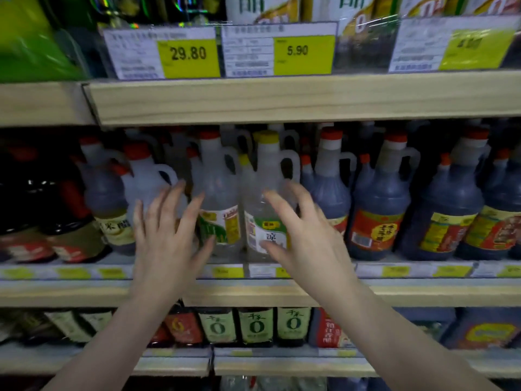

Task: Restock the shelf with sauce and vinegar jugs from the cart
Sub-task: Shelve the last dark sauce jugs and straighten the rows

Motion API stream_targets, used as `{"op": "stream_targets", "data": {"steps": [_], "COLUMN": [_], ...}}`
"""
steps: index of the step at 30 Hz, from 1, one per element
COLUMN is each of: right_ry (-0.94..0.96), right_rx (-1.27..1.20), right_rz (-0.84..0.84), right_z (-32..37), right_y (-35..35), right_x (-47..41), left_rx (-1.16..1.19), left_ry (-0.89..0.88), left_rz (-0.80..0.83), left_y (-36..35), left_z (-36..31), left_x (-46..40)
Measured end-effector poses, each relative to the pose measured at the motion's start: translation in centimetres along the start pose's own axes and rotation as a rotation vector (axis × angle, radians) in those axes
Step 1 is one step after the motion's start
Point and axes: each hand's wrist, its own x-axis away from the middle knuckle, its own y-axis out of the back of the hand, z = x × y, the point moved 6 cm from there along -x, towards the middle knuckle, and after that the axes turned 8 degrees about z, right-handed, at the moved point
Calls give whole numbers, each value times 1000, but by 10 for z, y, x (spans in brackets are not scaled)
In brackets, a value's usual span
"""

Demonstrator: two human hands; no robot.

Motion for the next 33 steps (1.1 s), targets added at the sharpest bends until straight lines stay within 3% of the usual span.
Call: {"op": "stream_targets", "data": {"steps": [7,11,14,16,22,33], "right_ry": [-106,-135,21,70,-107,-61], "right_rx": [20,30,117,180,231,209], "right_rz": [7,-44,-128,-60,194,182], "right_z": [4,11,44,66,83,85], "right_y": [-15,-5,-2,-11,-35,-25], "right_x": [-31,-26,-26,-41,-94,-94], "left_rx": [-135,3,107,151,288,290], "left_ry": [-45,-11,36,56,140,172], "left_rz": [-9,-34,-22,-10,-14,5], "left_y": [-18,-14,-11,-11,-20,-30], "left_z": [26,41,54,57,62,69], "left_x": [0,5,8,8,14,1]}}
